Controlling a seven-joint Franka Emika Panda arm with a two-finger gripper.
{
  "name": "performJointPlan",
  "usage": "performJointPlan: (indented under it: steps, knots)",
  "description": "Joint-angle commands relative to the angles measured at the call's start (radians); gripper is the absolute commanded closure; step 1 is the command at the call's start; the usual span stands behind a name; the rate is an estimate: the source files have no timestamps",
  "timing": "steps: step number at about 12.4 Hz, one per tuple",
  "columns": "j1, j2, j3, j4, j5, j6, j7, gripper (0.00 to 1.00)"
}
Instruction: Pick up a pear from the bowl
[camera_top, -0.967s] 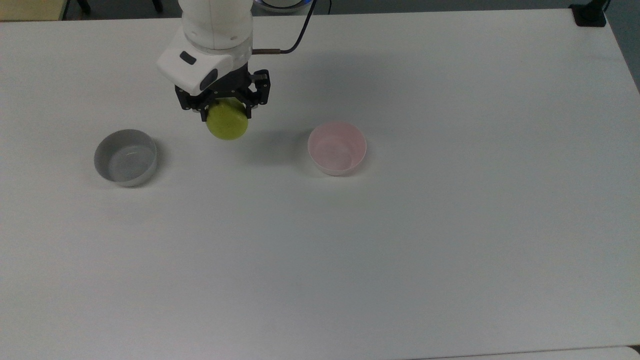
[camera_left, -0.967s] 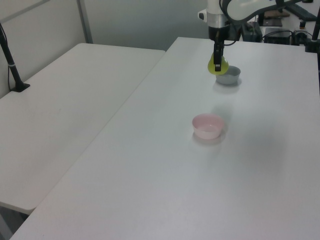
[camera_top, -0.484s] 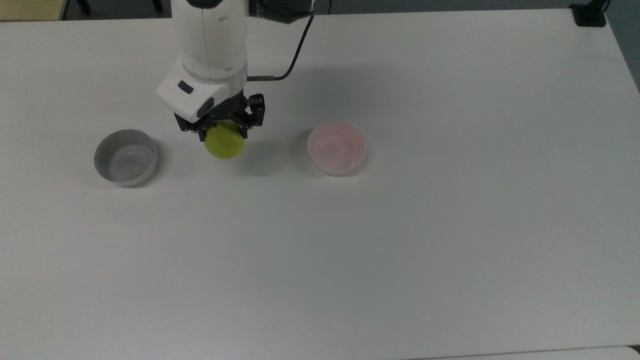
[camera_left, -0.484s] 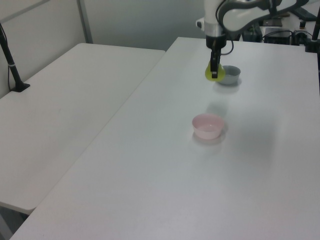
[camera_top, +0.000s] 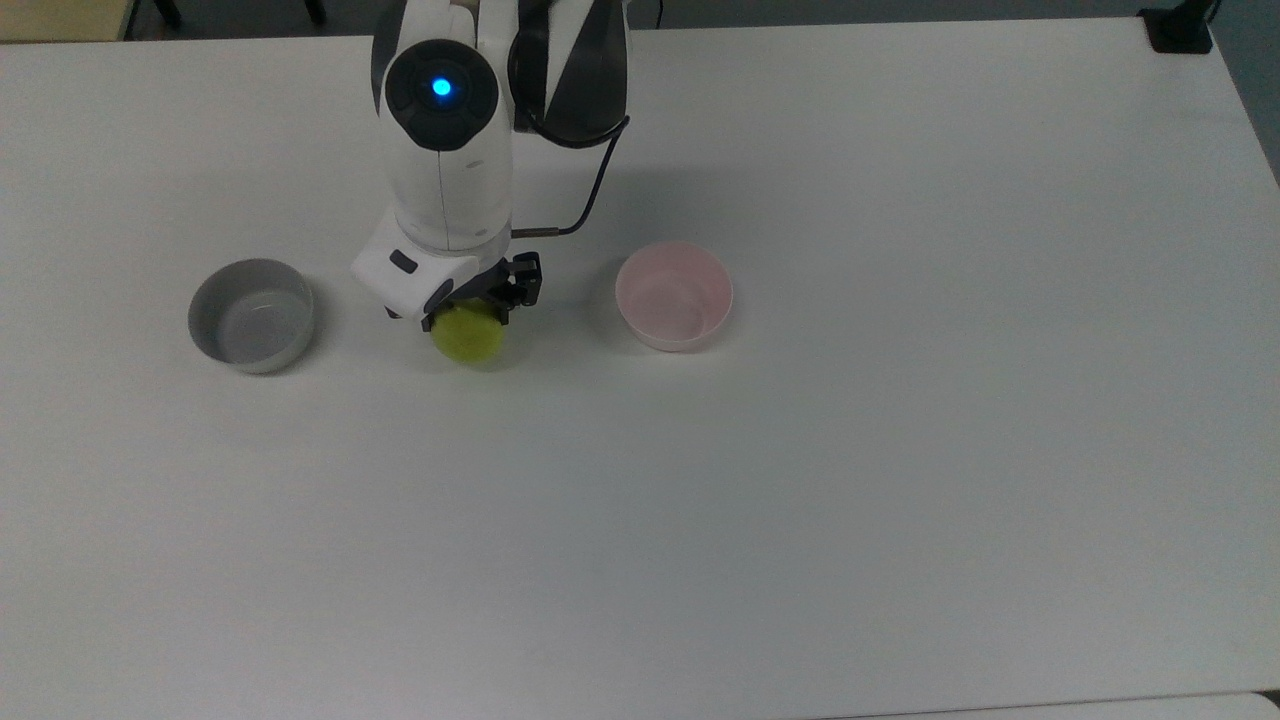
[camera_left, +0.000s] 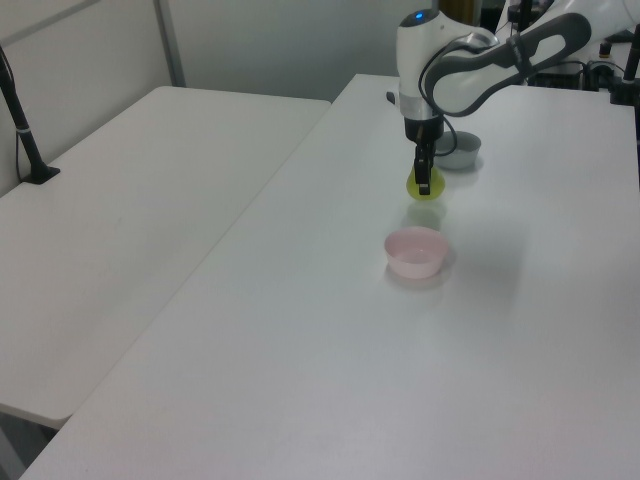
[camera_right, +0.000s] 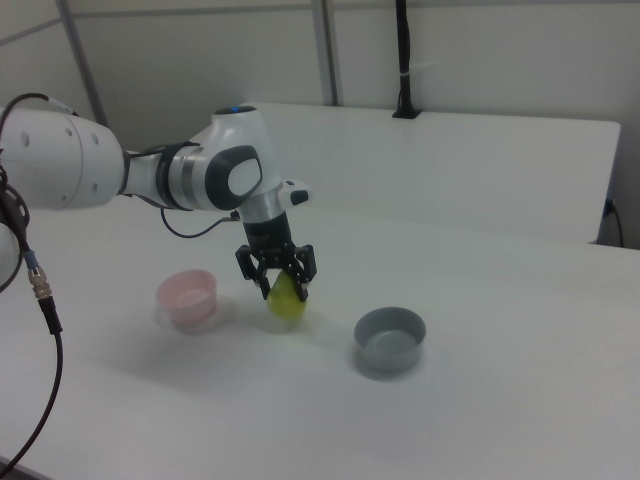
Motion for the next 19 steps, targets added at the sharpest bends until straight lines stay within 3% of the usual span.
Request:
performJointPlan:
  steps: [1,2,3,4,9,13,19]
  knots:
    - [0.011,0.001,-0.006,-0.012,0.007,0.033,0.024,0.38]
    - [0.011,0.001,-0.006,-0.013,0.007,0.033,0.025,0.33]
    - [0.011,0.001,-0.006,-0.018,0.006,0.033,0.025,0.21]
    - [0.011,0.000,-0.008,-0.018,0.006,0.031,0.025,0.00]
    - [0.011,-0.034,-0.008,-0.007,0.007,-0.024,0.027,0.00]
    - [0.011,-0.138,-0.008,0.048,0.016,-0.165,0.033,0.00]
    - [0.042,-0.278,0.004,0.054,0.016,-0.289,0.200,0.00]
